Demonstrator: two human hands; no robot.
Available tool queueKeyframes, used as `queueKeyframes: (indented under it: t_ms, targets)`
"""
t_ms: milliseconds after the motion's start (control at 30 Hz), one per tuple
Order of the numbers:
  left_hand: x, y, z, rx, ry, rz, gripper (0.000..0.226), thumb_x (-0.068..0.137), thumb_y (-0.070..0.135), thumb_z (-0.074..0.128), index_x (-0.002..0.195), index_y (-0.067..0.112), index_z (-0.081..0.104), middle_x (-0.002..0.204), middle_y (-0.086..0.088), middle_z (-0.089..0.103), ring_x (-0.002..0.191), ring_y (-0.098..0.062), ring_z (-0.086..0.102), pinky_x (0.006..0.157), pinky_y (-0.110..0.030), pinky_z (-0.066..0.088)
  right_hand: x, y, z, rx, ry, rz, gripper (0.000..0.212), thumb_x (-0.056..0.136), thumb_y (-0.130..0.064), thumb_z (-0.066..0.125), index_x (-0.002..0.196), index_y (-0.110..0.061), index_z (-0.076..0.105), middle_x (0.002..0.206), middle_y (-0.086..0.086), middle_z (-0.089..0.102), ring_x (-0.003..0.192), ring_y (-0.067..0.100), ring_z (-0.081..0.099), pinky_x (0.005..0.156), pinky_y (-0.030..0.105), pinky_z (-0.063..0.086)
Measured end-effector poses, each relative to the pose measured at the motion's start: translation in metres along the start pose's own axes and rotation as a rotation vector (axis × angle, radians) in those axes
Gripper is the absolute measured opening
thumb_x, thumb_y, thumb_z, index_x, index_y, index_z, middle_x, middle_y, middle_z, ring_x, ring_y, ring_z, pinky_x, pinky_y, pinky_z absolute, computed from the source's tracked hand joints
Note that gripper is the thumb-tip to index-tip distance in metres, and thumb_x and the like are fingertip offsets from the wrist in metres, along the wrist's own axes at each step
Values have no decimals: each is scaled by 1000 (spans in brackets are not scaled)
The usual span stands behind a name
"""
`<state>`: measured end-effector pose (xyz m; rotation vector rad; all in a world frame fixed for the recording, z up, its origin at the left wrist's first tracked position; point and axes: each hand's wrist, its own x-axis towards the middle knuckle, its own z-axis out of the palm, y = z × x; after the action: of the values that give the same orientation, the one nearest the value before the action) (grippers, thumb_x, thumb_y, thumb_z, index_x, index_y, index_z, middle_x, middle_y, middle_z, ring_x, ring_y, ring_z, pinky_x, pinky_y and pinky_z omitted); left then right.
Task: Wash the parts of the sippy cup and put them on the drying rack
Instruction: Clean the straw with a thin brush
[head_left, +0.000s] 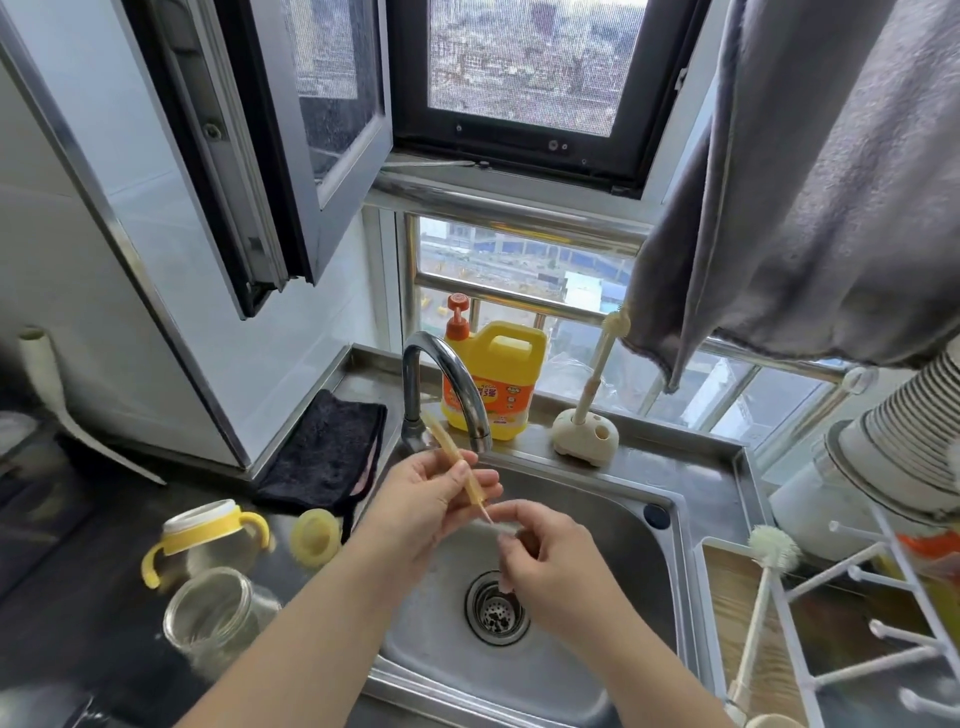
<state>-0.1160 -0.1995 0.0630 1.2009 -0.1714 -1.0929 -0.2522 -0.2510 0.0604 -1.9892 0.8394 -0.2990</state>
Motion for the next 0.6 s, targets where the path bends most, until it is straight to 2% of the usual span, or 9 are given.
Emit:
queueKeyframes:
  t_ms: [100, 167, 233, 300, 333, 400, 467, 600]
  targets:
    - [5, 8, -9, -91, 56, 34, 11, 96, 1, 45, 99, -2, 55, 75, -13, 72, 68, -20, 72, 60, -28, 60, -8, 2, -7, -59, -83, 20, 35, 91, -10, 51, 86, -43, 60, 52, -10, 59, 44, 2, 46, 48, 10, 33]
    - [6, 11, -14, -138, 72, 43, 8, 95, 1, 48, 97, -2, 55, 77, -13, 72, 69, -19, 72, 60, -27, 60, -12, 3, -10, -66, -100, 46, 28, 89, -10, 52, 85, -35, 63, 60, -1, 65, 44, 3, 47, 48, 15, 38]
    - [4, 6, -10, -112, 50, 34, 5, 93, 0, 51, 94, -2, 56, 78, -13, 73, 70, -19, 72, 59, -26, 59, -6, 4, -8, -86, -103, 70, 22, 87, -12, 50, 87, -30, 61, 71, 3, 70, 52, 7, 54, 57, 26, 50]
    - [3, -2, -4, -64, 24, 21, 3, 89, 0, 56, 91, -1, 57, 81, -14, 73, 72, -20, 72, 62, -28, 60, 5, 2, -3, -126, -108, 76, 17, 90, -15, 48, 87, -29, 57, 78, -2, 71, 67, 11, 61, 69, 29, 53]
    - [3, -5, -2, -48, 11, 17, 2, 87, 0, 58, 89, -1, 58, 83, -15, 73, 73, -21, 72, 67, -30, 60, 10, 1, -1, -146, -90, 66, 15, 93, -18, 47, 88, -28, 56, 80, -4, 70, 72, 10, 61, 69, 25, 51]
    - [3, -9, -1, -28, -3, 17, 3, 85, 2, 61, 85, -1, 61, 84, -16, 73, 73, -21, 72, 73, -30, 59, 20, -2, -1, -170, 18, 32, 13, 96, -23, 48, 86, -26, 57, 78, -6, 66, 69, 7, 56, 58, 13, 40]
    - [5, -8, -2, -9, 20, 34, 4, 84, 3, 61, 84, -1, 62, 82, -14, 71, 67, -16, 70, 69, -24, 58, 24, -2, -3, -188, 113, -30, 15, 96, -25, 51, 85, -24, 61, 66, -9, 58, 59, 5, 50, 53, 16, 36]
    - [8, 2, -6, -68, 99, 62, 4, 85, 0, 60, 81, -1, 61, 70, -12, 67, 58, -13, 67, 57, -23, 58, 15, 4, -7, -257, 98, -133, 14, 93, -23, 56, 87, -23, 68, 59, -11, 54, 58, 5, 50, 53, 18, 35]
